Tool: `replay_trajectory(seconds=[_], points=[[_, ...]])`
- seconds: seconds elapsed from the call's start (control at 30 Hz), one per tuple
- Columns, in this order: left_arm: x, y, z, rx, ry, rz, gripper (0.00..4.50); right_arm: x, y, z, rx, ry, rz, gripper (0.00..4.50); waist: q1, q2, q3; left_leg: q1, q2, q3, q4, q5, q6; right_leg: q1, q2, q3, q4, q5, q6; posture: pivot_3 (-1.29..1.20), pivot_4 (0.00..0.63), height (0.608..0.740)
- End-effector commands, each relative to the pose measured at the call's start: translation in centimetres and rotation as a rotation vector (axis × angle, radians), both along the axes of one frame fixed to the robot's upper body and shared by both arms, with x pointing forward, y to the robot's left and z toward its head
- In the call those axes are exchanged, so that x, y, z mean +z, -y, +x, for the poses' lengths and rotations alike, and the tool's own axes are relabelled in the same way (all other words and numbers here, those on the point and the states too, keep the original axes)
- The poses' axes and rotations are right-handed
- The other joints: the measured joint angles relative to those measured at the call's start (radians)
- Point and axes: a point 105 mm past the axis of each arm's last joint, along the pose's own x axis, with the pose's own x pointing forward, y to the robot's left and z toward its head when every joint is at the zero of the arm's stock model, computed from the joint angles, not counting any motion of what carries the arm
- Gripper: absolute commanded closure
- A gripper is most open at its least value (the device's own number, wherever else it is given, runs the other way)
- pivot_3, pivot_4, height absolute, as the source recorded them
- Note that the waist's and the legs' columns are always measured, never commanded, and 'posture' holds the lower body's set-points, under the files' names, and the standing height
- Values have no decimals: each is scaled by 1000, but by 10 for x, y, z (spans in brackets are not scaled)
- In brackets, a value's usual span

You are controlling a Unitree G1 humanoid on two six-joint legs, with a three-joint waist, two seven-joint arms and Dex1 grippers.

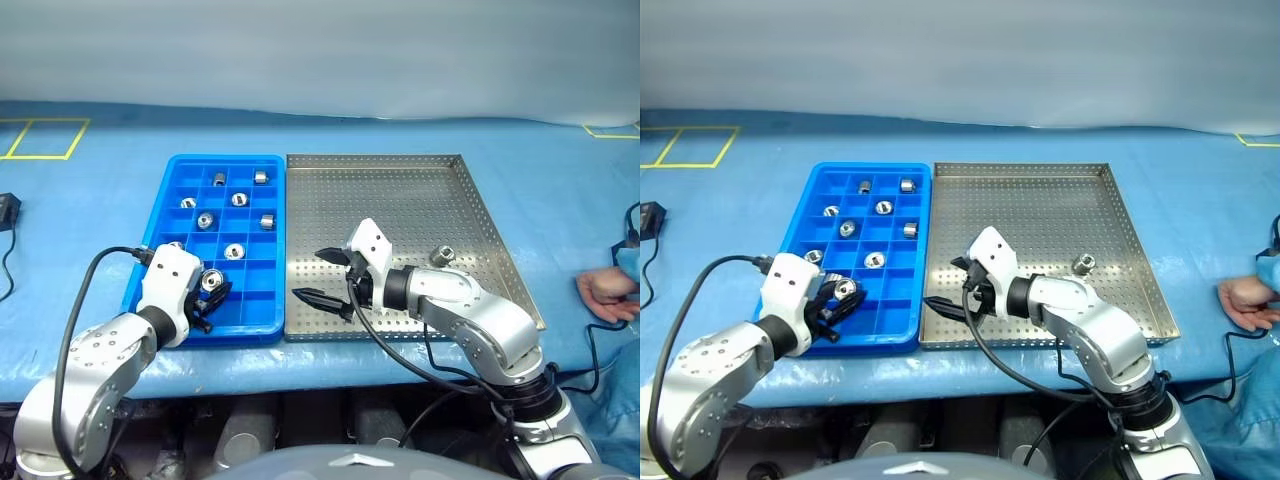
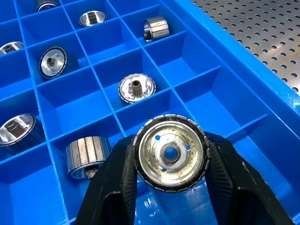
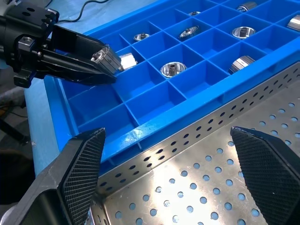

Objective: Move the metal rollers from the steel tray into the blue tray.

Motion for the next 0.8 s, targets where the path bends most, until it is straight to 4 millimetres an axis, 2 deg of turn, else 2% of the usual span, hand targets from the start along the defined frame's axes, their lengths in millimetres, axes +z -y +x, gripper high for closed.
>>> replay_trajectory(seconds=[0.03,0.17,0.23,0.4,0.5,0.57,0.7,0.8], points=[[5,7,1,-39,25,-31,1778,12,0,-1,-6,58,20,0,0,0,0,0,0,0,0,0,0,0,0,0,0,0,0,18,150,740],[17,13,6,-68,74,-83,448,12,2,-1,-30,65,17,0,-1,0,0,0,0,0,0,0,0,0,-1,0,0,0,-1,-5,150,740],[24,17,8,-91,106,-119,58,13,3,-1,-43,70,15,0,-2,0,0,0,0,0,0,0,0,0,-1,0,0,0,-1,-18,150,740],[39,34,25,-160,167,-180,58,13,12,2,-119,101,-22,0,-6,0,0,0,0,0,0,0,0,0,1,-1,0,0,-1,-53,150,740],[44,61,45,-259,180,-215,58,10,26,10,-249,151,-103,0,-7,0,0,0,-1,0,1,0,0,1,2,-1,0,0,0,-83,150,740],[46,87,58,-376,176,-233,58,10,36,15,-340,166,-140,0,-12,-1,0,-1,-1,0,2,0,0,1,2,-2,0,0,0,-131,150,740],[36,121,79,-534,155,-167,58,9,57,22,-485,172,-211,0,-44,-1,0,-1,-1,3,2,0,1,1,3,1,0,1,1,-228,150,740],[27,133,89,-587,148,-144,58,12,72,29,-600,184,-256,0,-81,0,0,-2,-1,4,1,0,1,-1,4,2,0,1,1,-311,150,740]])
